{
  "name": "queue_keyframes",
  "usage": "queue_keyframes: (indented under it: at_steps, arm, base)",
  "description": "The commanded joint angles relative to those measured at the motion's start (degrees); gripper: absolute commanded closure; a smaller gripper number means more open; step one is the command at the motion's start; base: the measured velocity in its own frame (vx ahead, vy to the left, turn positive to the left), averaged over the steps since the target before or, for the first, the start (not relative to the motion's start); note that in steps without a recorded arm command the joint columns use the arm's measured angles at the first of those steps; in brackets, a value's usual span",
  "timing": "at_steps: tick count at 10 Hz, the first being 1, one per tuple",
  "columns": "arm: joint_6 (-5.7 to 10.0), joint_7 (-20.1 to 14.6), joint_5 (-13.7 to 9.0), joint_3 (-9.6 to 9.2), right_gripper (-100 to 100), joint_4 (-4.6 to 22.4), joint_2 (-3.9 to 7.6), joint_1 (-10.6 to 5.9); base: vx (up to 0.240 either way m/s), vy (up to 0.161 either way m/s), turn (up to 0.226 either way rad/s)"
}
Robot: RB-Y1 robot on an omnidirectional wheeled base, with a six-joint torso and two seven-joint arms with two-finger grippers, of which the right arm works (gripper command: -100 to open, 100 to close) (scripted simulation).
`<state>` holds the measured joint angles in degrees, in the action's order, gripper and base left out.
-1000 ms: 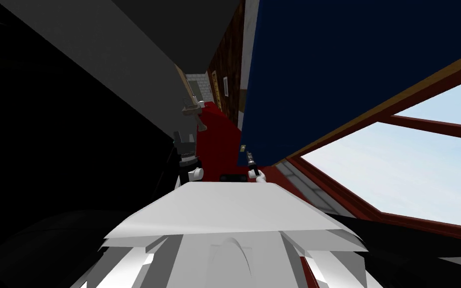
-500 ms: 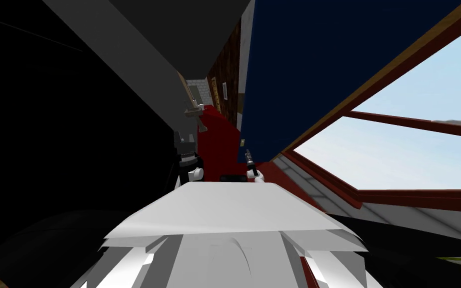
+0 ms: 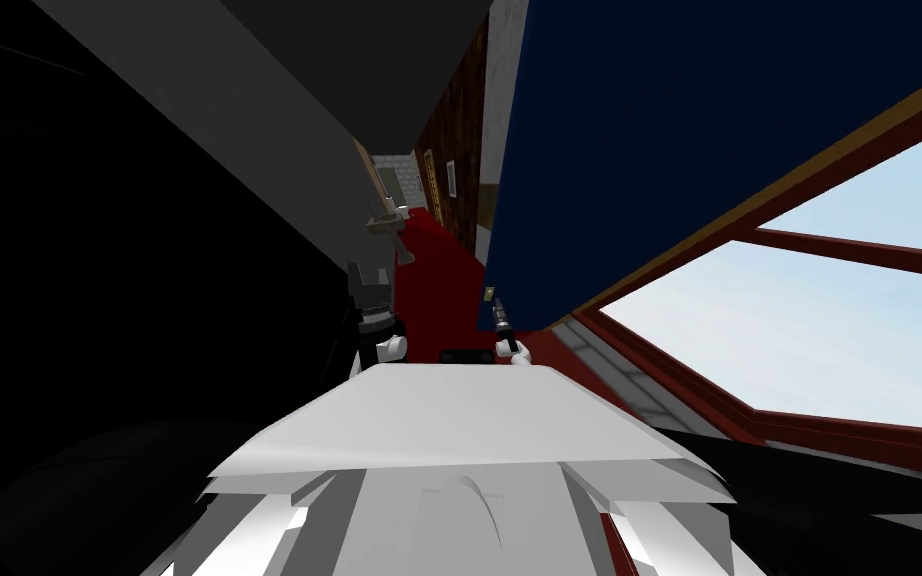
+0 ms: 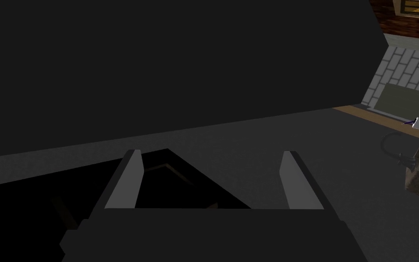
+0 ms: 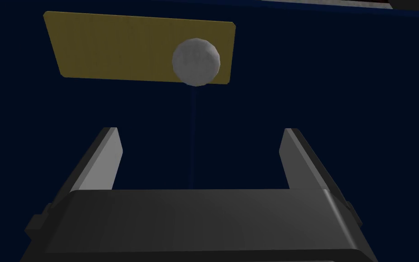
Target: Push the door open
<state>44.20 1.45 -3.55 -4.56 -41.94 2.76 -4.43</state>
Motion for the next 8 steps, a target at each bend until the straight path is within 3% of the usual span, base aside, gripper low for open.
queue_keyframes:
  at_steps: [1,5,6,7,8]
  arm:
    - [0.43,0.1,-0.1,0.2,-100,0.2,0.07,-0.02]
    - [1.17,0.3,-0.3,0.63,-100,0.6,-1.02,0.02]
    - [1.08,0.2,-0.3,0.59,-100,0.7,-0.77,-0.04]
    - [1.08,0.2,-0.3,0.59,100,0.7,-0.77,-0.04]
    - [1.08,0.2,-0.3,0.59,100,0.7,-0.77,-0.04]
  base:
    - [0.257,-0.006,0.03]
    - [0.206,0.019,0.026]
    - [0.076,0.015,-0.013]
    - [-0.017,-0.001,0.011]
    - [-0.028,-0.006,0.01]
